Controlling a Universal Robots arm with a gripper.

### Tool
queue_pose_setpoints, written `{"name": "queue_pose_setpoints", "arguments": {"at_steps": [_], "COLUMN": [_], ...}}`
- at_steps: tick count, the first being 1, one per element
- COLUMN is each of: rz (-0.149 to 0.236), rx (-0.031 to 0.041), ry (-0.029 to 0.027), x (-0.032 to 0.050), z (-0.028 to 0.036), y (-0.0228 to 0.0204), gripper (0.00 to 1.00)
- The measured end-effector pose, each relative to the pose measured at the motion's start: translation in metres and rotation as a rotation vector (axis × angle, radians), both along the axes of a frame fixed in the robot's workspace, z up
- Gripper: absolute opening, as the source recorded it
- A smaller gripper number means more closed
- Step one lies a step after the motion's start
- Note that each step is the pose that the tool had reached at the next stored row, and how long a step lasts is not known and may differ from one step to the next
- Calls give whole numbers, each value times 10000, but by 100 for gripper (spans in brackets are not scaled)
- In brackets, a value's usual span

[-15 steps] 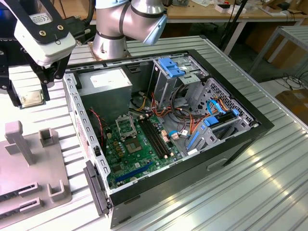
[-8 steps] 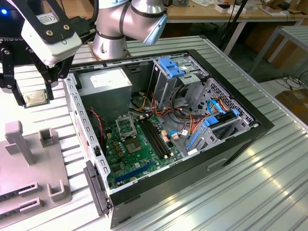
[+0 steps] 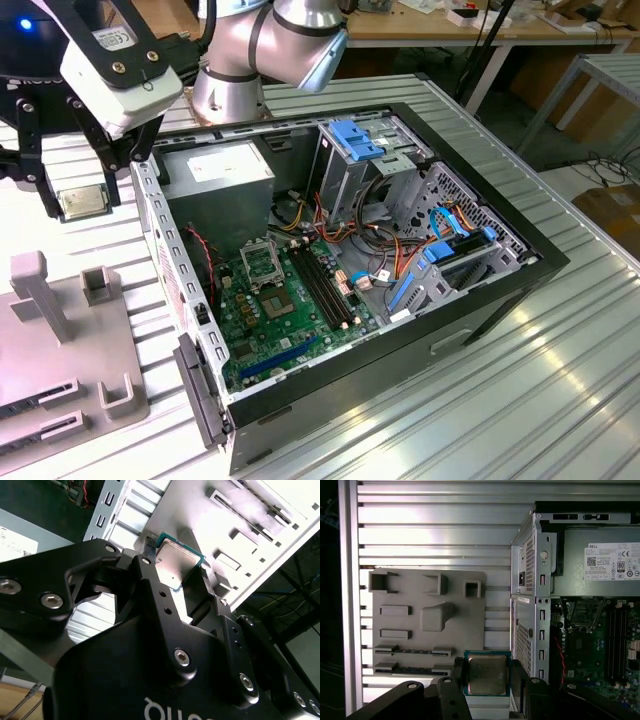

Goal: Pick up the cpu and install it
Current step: 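Pick up the cpu and move it towards the insertion slot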

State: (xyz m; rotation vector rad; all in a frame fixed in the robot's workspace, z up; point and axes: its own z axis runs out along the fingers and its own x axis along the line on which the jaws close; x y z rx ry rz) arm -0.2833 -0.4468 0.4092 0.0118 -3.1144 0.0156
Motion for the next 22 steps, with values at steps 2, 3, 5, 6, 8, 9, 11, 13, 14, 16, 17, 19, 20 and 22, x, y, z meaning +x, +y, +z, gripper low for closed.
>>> {"name": "queue_pose_setpoints", "arguments": {"at_steps": [2, 3, 5, 6, 8, 9, 11, 13, 14, 16, 17, 19, 20, 22], "rz": [0, -1, 0, 0, 0, 0, 0, 1, 0, 0, 0, 0, 0, 0], "rx": [1, 1, 1, 0, 1, 0, 1, 0, 0, 1, 1, 0, 1, 1], "ry": [0, 0, 0, 0, 0, 0, 0, 0, 0, 0, -1, 0, -1, -1], "x": [17, 25, 43, 59, 85, 99, 122, 140, 150, 173, 183, 201, 215, 234], "z": [0, 0, 0, 0, 0, 0, 0, 0, 0, 0, 0, 0, 0, 0], "y": [0, 0, 0, 0, 0, 0, 0, 0, 0, 0, 0, 0, 0, 0], "gripper": [47, 47, 47, 47, 47, 47, 47, 47, 47, 47, 47, 47, 47, 47]}}
